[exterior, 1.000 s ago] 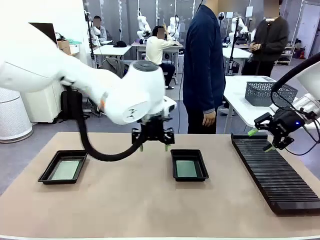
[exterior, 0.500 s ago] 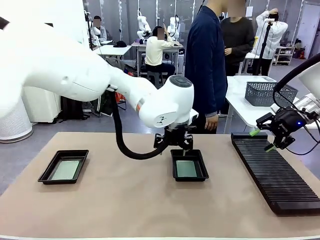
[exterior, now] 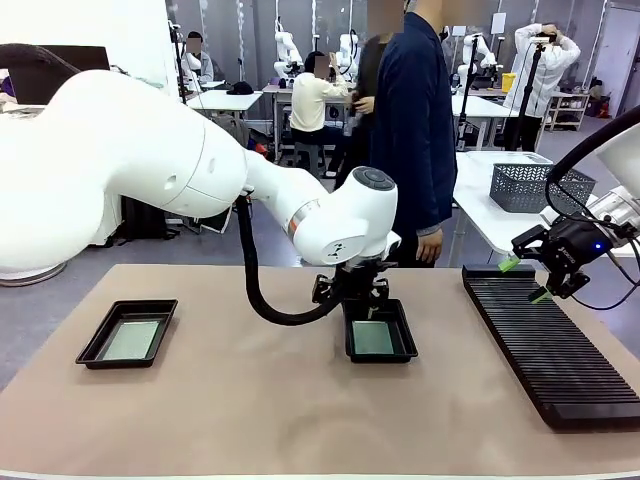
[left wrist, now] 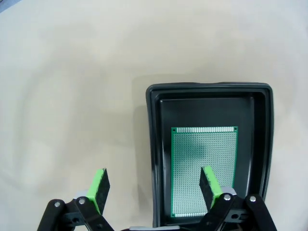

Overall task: Inspect and transfer BCBs to ESD trays.
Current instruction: Pick up the ESD tray and place it on the left side of the table.

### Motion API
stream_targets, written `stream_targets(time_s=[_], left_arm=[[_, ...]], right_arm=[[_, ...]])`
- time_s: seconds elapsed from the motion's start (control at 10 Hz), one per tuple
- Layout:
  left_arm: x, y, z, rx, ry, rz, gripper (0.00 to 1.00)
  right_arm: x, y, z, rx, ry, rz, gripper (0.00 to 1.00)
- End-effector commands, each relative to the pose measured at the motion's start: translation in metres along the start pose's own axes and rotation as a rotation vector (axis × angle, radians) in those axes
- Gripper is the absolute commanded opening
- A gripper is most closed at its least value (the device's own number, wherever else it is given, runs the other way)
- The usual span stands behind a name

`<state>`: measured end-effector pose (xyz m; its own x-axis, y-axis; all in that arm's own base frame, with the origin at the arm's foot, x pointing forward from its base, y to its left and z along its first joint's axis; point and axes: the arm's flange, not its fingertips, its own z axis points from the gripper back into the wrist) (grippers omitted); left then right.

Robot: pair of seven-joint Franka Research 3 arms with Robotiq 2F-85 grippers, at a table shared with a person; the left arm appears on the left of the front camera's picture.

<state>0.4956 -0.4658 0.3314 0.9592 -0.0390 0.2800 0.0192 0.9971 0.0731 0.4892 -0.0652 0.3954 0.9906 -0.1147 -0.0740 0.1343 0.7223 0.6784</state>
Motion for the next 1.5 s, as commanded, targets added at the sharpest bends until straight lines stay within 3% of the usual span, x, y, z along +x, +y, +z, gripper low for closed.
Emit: stream_targets(time_s=[0.0,0.3,0.4,1.1,1.4], left_arm=[[-0.001,0.003,-0.011,-0.006,0.030,0.036,1.00],[0.004,0.010,-0.016,-0.049,0.053,0.033,1.00],[0.001,0.004,-0.017,0.003,0.031,0.024,1.00],[0.000,0.003,-0.017,-0.010,0.038,0.031,1.00],[0.005,0.009,-0.022,-0.040,0.056,0.038,0.88]], right_arm=[[-0.004,0.001,-0.002,-0.010,-0.019,-0.024,1.00],[-0.004,0.001,-0.002,-0.010,-0.019,-0.024,1.00],[-0.004,0.001,-0.002,-0.010,-0.019,-0.024,1.00],[-0.004,0.001,-0.002,-0.010,-0.019,-0.024,1.00],[-0.004,0.001,-0.002,-0.010,-0.019,-0.024,1.00]])
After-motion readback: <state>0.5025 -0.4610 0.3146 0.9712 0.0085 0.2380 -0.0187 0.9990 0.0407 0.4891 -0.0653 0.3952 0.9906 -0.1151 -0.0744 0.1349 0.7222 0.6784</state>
